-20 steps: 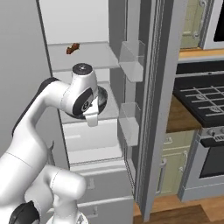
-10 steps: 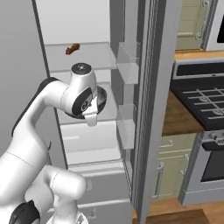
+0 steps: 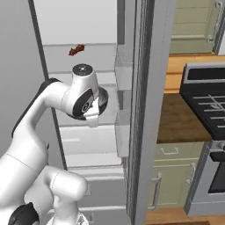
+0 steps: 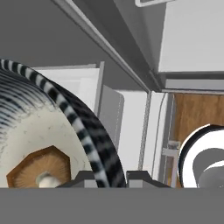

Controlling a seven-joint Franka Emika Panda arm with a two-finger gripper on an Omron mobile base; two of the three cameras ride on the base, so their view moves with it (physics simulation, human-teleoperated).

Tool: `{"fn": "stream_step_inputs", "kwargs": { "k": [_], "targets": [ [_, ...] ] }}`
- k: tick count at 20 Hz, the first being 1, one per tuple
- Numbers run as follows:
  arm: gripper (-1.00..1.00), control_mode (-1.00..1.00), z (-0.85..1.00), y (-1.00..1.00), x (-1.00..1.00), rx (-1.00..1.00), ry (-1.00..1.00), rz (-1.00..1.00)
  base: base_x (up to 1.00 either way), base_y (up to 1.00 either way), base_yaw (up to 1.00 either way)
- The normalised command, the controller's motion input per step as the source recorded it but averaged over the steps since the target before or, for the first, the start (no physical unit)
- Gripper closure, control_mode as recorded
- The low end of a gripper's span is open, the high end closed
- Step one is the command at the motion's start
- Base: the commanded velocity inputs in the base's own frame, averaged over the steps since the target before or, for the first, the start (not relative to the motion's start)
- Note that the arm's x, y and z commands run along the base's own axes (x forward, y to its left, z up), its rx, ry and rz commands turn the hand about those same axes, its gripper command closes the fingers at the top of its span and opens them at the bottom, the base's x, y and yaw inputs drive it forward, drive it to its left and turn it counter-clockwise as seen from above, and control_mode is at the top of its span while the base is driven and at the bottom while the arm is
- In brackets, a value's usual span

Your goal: Pick the chicken drumstick and mushroom from their plates and place them in the bowl. Then put the bowl in the fridge.

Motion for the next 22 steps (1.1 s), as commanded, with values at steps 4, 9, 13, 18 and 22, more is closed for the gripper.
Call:
{"fn": "stream_step_inputs", "kwargs": {
  "k": [4,9,13,18,22],
  "targets": [
    [1.0,1.0,0.0,0.0,0.0,0.0,0.0,0.0,0.37,-0.47,0.28],
    [1.0,1.0,0.0,0.0,0.0,0.0,0.0,0.0,0.17,0.04,0.03],
    [1.0,1.0,0.0,0.0,0.0,0.0,0.0,0.0,0.35,0.01,0.18],
    [1.0,-1.0,-0.06,0.0,0.09,0.0,-0.02,0.05,0.27,0.0,0.2],
    [1.0,-1.0,-0.43,0.0,0.6,0.0,-0.08,0.1,0.0,0.0,0.0]
  ]
}}
